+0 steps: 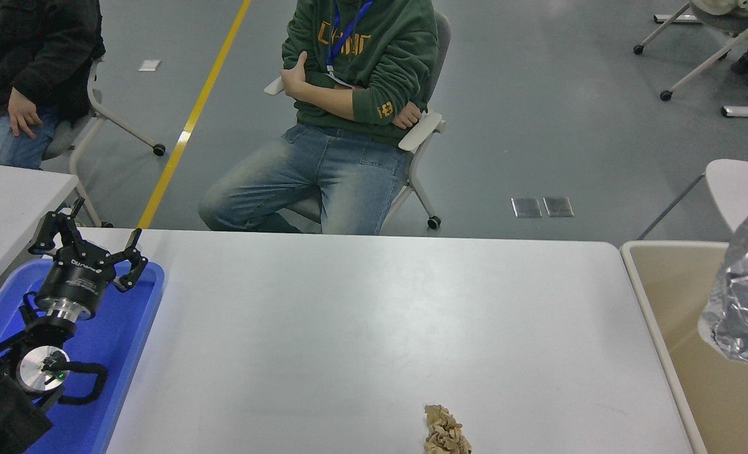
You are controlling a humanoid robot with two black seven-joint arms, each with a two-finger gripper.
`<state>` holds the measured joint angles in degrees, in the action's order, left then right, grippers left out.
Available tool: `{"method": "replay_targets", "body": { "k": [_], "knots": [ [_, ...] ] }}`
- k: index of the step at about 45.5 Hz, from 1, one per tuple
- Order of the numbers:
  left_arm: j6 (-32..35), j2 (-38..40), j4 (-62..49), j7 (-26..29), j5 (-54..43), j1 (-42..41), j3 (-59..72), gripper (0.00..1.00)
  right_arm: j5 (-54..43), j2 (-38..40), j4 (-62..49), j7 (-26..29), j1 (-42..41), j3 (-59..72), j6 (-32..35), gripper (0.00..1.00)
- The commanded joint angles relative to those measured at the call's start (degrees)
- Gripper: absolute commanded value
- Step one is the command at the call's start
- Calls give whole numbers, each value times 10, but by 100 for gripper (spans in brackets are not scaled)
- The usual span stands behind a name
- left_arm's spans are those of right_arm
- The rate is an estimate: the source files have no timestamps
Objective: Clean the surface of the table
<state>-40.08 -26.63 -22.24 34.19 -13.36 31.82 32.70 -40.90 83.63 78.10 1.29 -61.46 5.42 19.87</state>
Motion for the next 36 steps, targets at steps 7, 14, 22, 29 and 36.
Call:
{"method": "replay_targets", "body": {
  "k": [7,14,22,29,36],
  "knots": [
    [0,0,0,0,0,0,0,100,61,-195,-240,3,94,2,-134,0],
    [0,0,0,1,0,0,0,100,84,-246,-311,2,114,21,-166,0],
    [0,0,0,0,0,0,0,100,100,-326,-394,3,149,25,-214,0],
    [0,0,0,1,0,0,0,100,151,-397,-474,2,187,26,-249,0],
    [0,0,0,0,0,0,0,100,168,-463,-540,2,209,23,-279,0]
  ]
}}
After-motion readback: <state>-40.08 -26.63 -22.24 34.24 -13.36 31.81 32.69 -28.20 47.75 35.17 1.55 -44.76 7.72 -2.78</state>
